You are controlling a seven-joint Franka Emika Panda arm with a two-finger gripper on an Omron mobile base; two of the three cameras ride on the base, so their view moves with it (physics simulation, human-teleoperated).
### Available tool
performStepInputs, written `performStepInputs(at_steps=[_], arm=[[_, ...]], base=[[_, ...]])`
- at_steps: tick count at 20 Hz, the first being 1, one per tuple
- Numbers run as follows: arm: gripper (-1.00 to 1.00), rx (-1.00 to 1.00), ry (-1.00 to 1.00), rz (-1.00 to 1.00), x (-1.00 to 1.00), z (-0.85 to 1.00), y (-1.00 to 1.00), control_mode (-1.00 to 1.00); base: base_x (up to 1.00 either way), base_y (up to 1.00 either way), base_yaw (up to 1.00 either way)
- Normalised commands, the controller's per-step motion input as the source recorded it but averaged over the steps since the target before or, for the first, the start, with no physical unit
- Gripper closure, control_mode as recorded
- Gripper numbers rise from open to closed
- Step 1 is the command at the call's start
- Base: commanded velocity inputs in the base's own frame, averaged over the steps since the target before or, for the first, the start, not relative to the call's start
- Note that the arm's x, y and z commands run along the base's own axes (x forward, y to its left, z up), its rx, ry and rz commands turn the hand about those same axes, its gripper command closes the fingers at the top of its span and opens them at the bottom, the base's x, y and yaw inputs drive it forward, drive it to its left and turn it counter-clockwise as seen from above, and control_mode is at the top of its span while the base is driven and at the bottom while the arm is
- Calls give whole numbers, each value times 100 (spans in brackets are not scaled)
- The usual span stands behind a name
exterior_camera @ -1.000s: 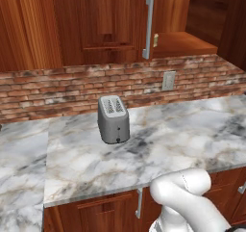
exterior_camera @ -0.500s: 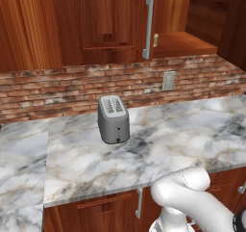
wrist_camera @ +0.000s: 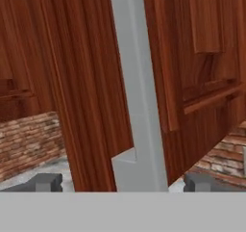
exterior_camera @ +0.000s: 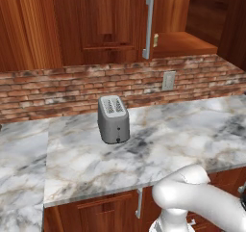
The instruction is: Pick the candle and candle from the dining table and place them in the open cabinet. Close the cabinet after placing the objects.
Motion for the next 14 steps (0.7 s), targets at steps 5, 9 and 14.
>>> performStepInputs(at_steps=[5,9,14], arm=[[-100,-5,6,0,-1,-3,93,-100],[-100,-7,0,0,0,-15,100,-100],[-100,-4,-19,-5,6,-12,100,-100]], base=[[0,0,0],[0,0,0],[0,0,0]])
